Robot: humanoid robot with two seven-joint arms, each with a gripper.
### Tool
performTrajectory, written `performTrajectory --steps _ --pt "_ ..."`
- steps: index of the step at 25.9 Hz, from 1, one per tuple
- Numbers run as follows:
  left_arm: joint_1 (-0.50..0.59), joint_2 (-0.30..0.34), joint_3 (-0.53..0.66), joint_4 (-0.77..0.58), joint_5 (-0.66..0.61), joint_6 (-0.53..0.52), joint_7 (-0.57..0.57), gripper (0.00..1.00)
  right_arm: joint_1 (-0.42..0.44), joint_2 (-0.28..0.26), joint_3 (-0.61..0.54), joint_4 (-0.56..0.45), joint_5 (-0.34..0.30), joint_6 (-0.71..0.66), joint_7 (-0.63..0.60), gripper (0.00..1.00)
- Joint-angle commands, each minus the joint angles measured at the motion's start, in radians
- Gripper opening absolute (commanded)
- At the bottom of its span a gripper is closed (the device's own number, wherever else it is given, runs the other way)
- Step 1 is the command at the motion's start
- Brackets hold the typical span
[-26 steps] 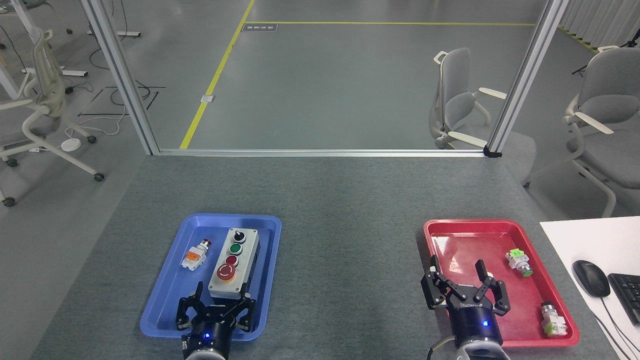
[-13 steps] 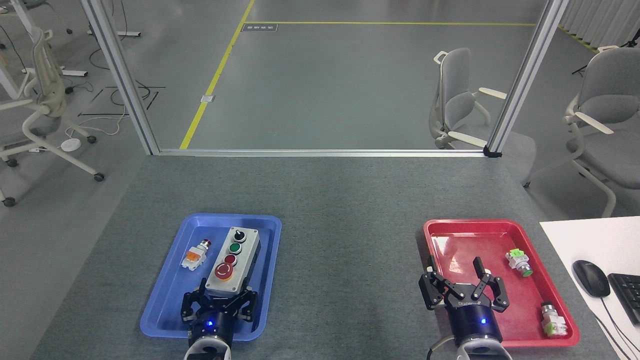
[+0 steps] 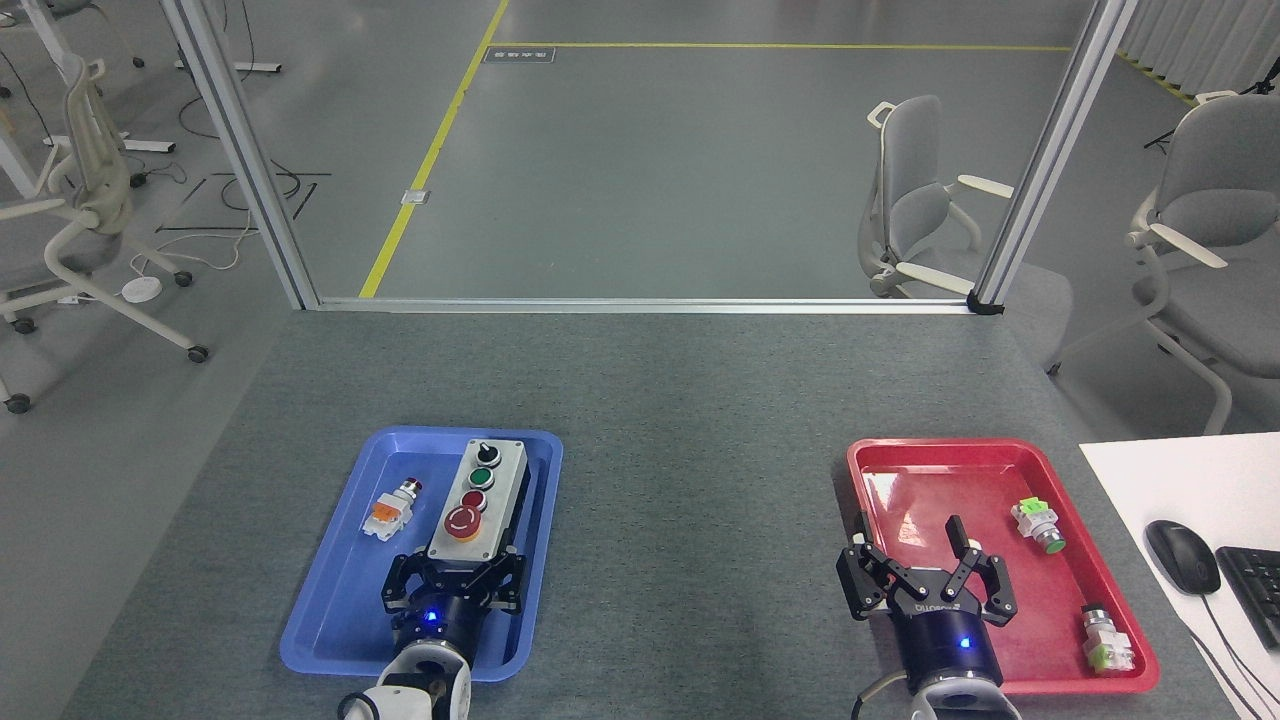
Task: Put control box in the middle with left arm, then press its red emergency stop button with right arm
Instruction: 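Drag the control box out of the blue tray to the table middle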
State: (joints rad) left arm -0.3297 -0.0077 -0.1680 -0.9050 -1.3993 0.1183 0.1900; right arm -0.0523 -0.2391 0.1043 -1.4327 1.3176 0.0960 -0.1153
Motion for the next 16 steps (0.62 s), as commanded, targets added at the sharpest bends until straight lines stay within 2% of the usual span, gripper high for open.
performTrajectory --steps 1,3,7,10,16 --pt "0.017 0.015 0.008 -0.104 0.029 -0.019 0.005 0.0 0.0 0.0 0.0 0.0 0.0 0.001 -0.003 0.97" --pt "0.067 0.029 0.008 -0.201 0.085 -0.055 0.005 0.0 0.0 0.001 0.0 0.0 0.0 0.001 -0.003 0.97" --pt "0.123 0.015 -0.01 -0.33 0.095 -0.072 0.005 0.0 0.0 0.003 0.0 0.0 0.0 0.001 -0.003 0.97" --pt "0.123 -0.023 -0.102 -0.337 0.089 -0.061 0.005 0.0 0.0 0.003 0.0 0.0 0.0 0.001 -0.003 0.97" --pt "0.089 -0.123 -0.212 -0.314 0.078 -0.034 0.003 0.0 0.0 0.004 0.0 0.0 0.0 0.001 -0.003 0.97"
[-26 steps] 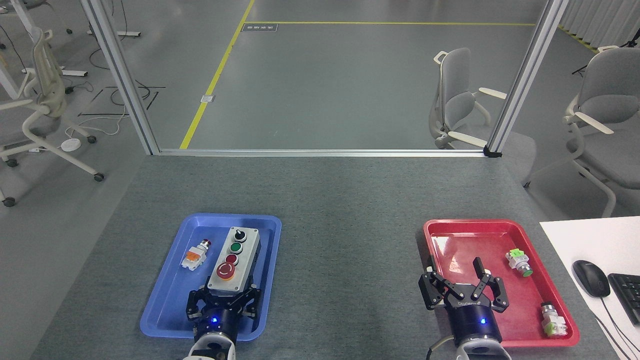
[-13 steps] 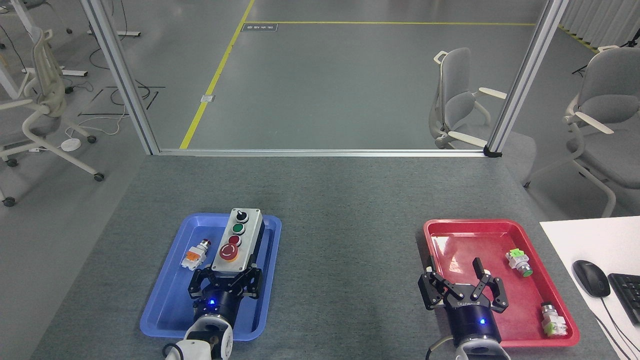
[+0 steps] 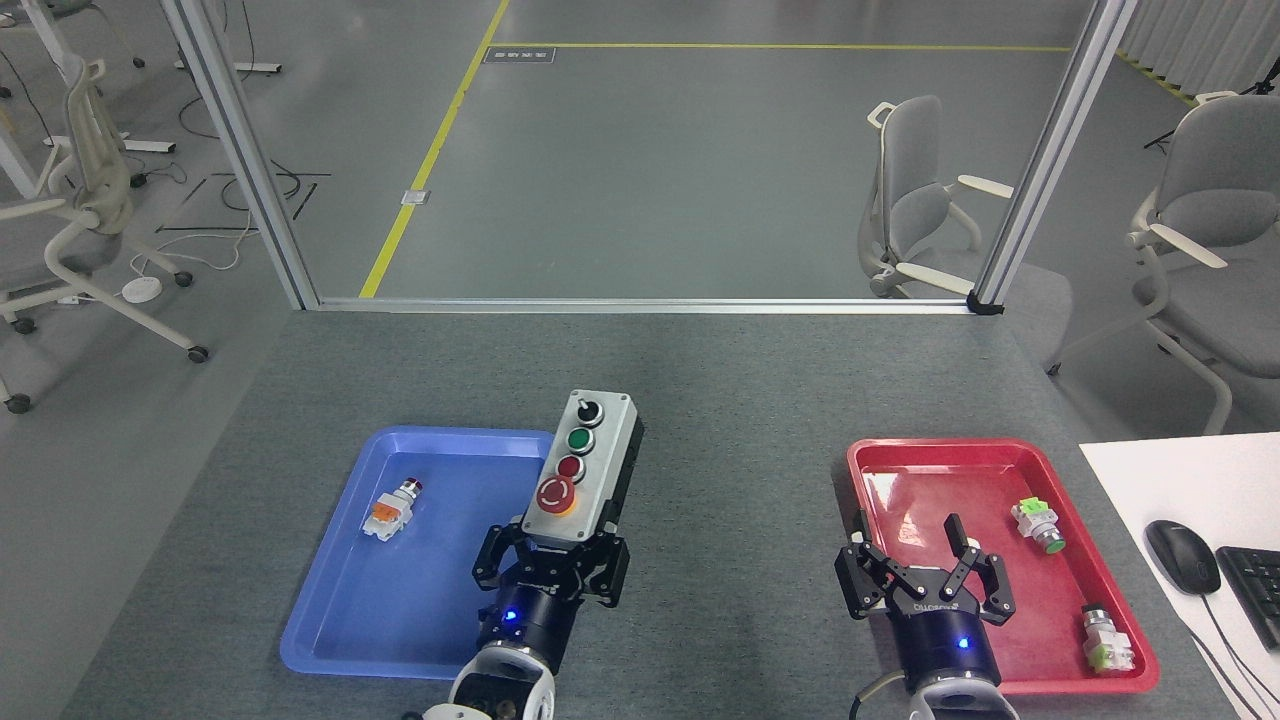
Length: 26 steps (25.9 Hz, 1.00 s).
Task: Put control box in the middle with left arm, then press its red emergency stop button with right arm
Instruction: 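Drag the control box out of the blue tray to the table middle, then open the left gripper and release the control box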
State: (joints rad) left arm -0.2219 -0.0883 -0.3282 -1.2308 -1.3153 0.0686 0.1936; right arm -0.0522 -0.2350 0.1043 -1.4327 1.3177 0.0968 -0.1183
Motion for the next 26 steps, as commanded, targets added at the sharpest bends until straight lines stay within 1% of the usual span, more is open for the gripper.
performTrajectory --steps 1,6,11,14,17,21,24,25,26 --pt "-0.027 -0.045 -0.081 0.031 -0.009 0.034 -0.002 0.0 0.0 0.0 0.0 0.0 0.0 -0.002 0.0 0.97" --pt "-0.076 -0.047 -0.29 0.154 -0.007 0.149 0.0 0.0 0.0 0.0 0.003 0.0 0.0 -0.002 0.0 0.95" --pt "-0.111 -0.048 -0.414 0.231 -0.005 0.155 -0.003 0.0 0.0 0.005 0.005 0.0 0.0 -0.002 0.0 0.93" --pt "-0.152 -0.05 -0.449 0.294 -0.001 0.154 -0.005 0.0 0.0 0.005 0.005 0.0 0.0 -0.002 0.0 0.92" --pt "-0.18 -0.05 -0.479 0.321 0.001 0.149 -0.037 0.0 0.002 0.005 0.006 0.0 0.0 -0.002 0.0 0.91" --pt "-0.194 -0.051 -0.525 0.338 0.002 0.151 -0.074 0.0 0.002 0.006 0.006 -0.002 0.0 -0.002 -0.001 0.85" --pt "-0.203 -0.051 -0.531 0.344 0.004 0.148 -0.079 0.0 0.002 0.005 0.008 -0.002 0.0 -0.002 0.0 0.82" --pt "-0.203 -0.051 -0.531 0.344 0.004 0.148 -0.08 0.01 0.002 0.005 0.008 0.0 0.0 -0.002 0.0 0.81" --pt "-0.205 -0.05 -0.531 0.346 0.004 0.148 -0.08 0.15 0.002 0.005 0.008 0.0 0.0 -0.003 0.002 0.81"
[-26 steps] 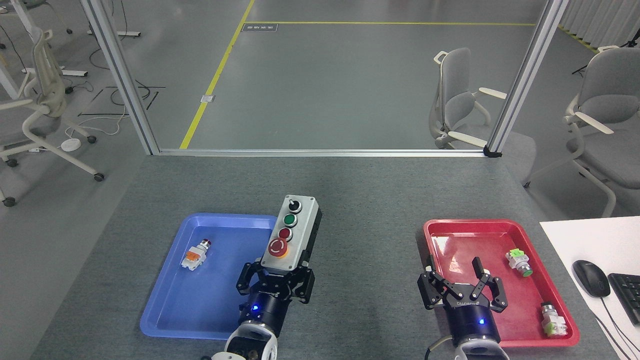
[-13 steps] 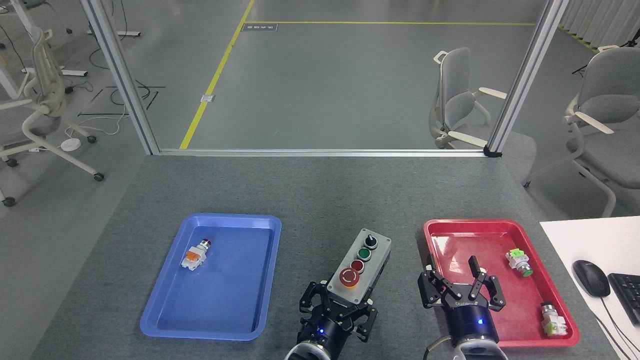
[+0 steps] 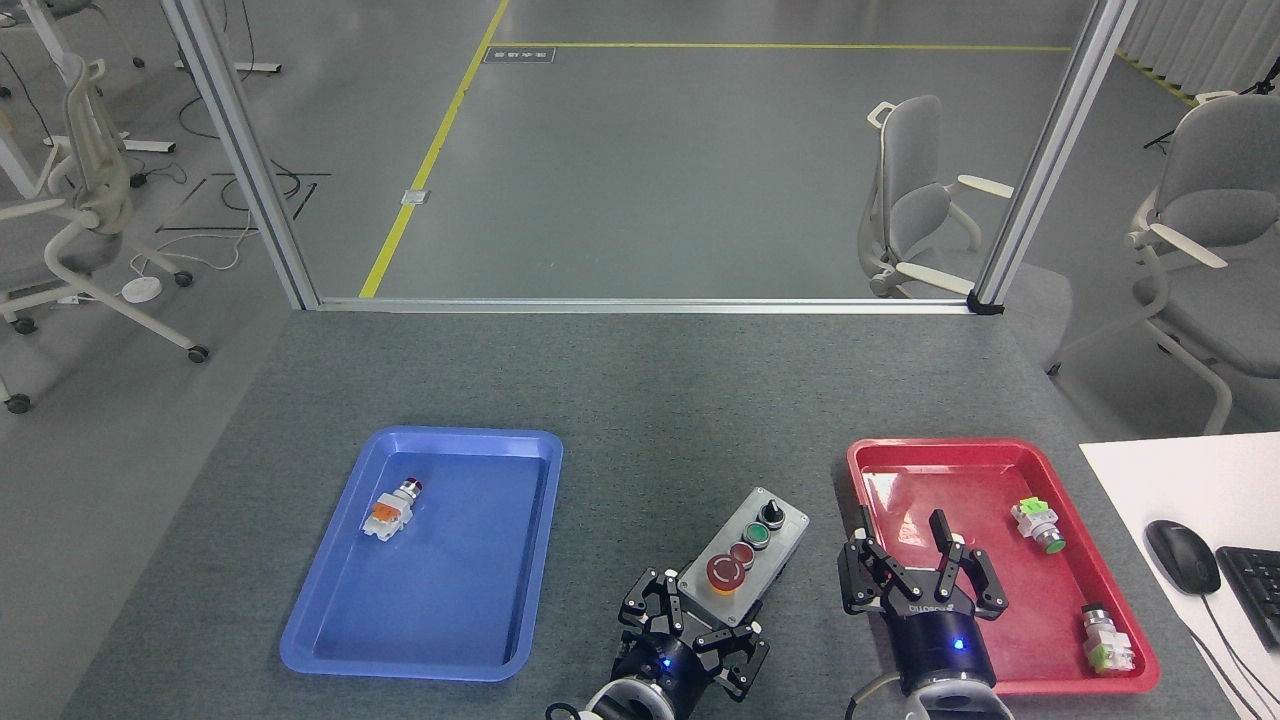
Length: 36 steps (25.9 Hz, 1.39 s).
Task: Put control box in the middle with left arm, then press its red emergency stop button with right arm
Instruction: 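Open the left gripper and release the control box, then withdraw the left gripper and move the right gripper over the box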
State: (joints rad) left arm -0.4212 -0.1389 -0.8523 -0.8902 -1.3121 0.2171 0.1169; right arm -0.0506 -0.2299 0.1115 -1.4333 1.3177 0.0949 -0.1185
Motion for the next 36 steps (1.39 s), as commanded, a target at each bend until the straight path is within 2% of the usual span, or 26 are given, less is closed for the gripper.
performTrajectory --steps 1,2,3,8,12,14,16,18,20,22,26,30,33,36 --pt "-0.005 0.001 -0.007 0.004 0.001 0.002 -0.003 0.32 0.0 0.0 0.001 0.001 0.0 -0.001 0.002 0.79" --pt "-0.007 0.001 -0.007 0.004 0.002 0.004 -0.005 0.5 0.0 0.001 0.001 0.001 0.0 -0.001 0.002 0.78" --pt "-0.007 0.001 -0.007 0.004 0.002 0.005 -0.005 0.59 0.0 0.001 0.001 0.001 0.0 -0.001 0.002 0.78" --pt "-0.008 0.001 -0.007 0.001 0.005 0.005 -0.003 0.85 0.002 0.001 0.004 0.001 0.0 -0.007 0.003 0.71" --pt "-0.008 0.001 -0.005 0.001 0.005 0.005 -0.003 0.87 0.005 0.006 0.01 0.001 0.0 -0.011 0.017 0.57" --pt "-0.008 0.001 -0.005 -0.001 0.005 0.005 -0.003 0.87 0.005 0.012 0.016 0.001 0.0 -0.012 0.053 0.41" --pt "-0.008 0.002 -0.002 -0.009 0.005 0.004 -0.003 0.91 0.005 0.012 0.017 0.001 0.0 -0.014 0.066 0.33" --pt "-0.002 0.004 -0.002 -0.027 0.005 0.002 -0.003 0.96 0.006 0.014 0.02 -0.001 0.0 -0.026 0.066 0.18" --pt "0.009 0.013 -0.001 -0.056 0.005 -0.004 -0.002 0.97 0.006 0.014 0.03 0.001 0.0 -0.053 0.068 0.07" --pt "0.022 0.038 0.001 -0.095 0.007 -0.008 -0.002 0.98 0.006 0.02 0.043 0.001 0.002 -0.066 0.068 0.0" --pt "0.062 0.173 0.001 -0.219 0.008 -0.025 0.001 0.98 0.006 0.029 0.066 0.001 0.006 -0.101 0.068 0.0" --pt "0.15 0.265 0.024 -0.348 0.008 -0.039 0.001 0.98 0.006 0.05 0.086 0.001 0.026 -0.129 0.073 0.0" --pt "0.231 0.351 0.101 -0.461 0.01 -0.048 0.007 0.99 0.003 0.069 0.117 0.001 0.048 -0.13 0.074 0.0" --pt "0.317 0.397 0.249 -0.558 0.01 -0.085 0.01 0.99 0.003 0.093 0.146 0.002 0.072 -0.136 0.074 0.0"
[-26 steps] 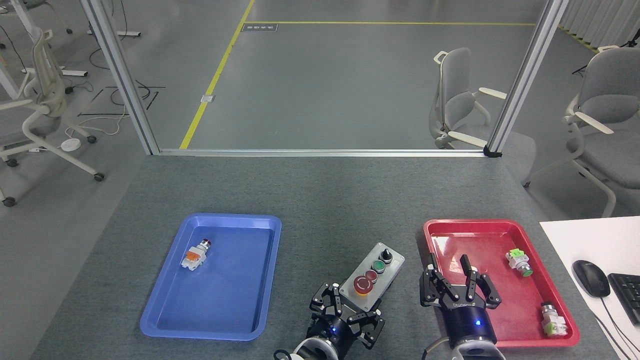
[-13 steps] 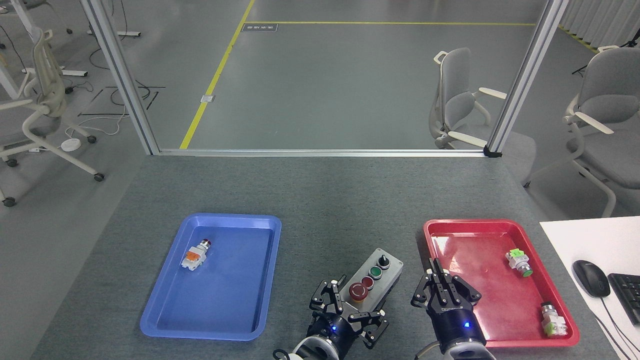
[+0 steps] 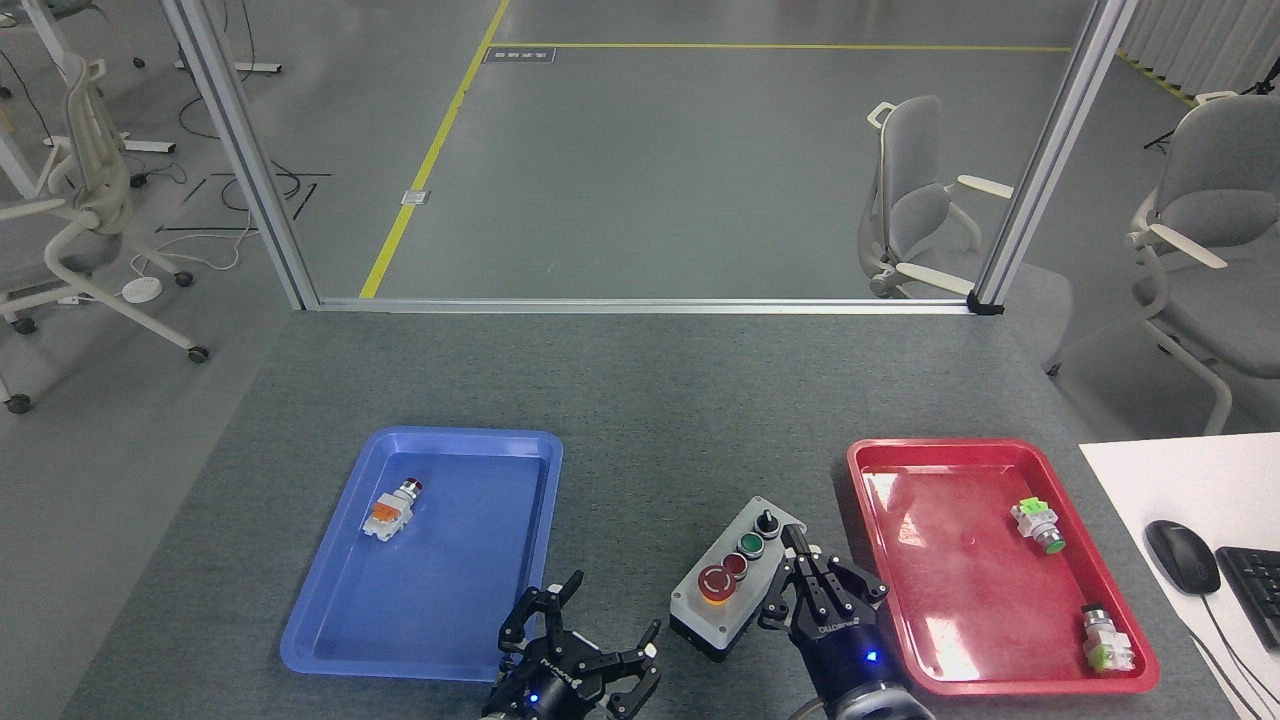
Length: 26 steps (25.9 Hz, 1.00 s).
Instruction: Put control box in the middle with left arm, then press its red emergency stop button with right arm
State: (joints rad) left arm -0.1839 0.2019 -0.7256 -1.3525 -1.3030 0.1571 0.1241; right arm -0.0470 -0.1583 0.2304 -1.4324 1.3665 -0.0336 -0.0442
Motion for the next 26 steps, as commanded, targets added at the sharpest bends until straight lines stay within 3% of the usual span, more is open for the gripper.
performTrajectory --steps 1,7,11,15,21,26 --pt "0.104 0.06 0.19 -0.122 0.001 -0.047 0.005 0.99 -0.001 0.033 0.037 0.006 0.034 -0.012 0.0 0.0" --pt "0.161 0.045 0.606 -0.14 0.021 -0.208 0.011 0.99 -0.002 0.069 0.075 0.03 0.049 -0.008 0.001 0.0" --pt "0.146 0.034 0.779 -0.106 0.133 -0.249 0.011 0.99 -0.004 0.082 0.081 0.089 0.063 -0.003 0.0 0.0" --pt "0.096 0.028 0.802 -0.051 0.171 -0.222 0.011 0.99 -0.004 0.091 0.081 0.135 0.098 0.0 -0.002 0.0" --pt "0.07 0.033 0.802 -0.022 0.166 -0.191 0.009 0.99 -0.004 0.091 0.081 0.161 0.1 0.001 -0.003 0.0" --pt "0.05 0.034 0.802 -0.013 0.159 -0.188 0.008 0.99 -0.002 0.089 0.072 0.055 0.098 0.057 -0.014 0.0"
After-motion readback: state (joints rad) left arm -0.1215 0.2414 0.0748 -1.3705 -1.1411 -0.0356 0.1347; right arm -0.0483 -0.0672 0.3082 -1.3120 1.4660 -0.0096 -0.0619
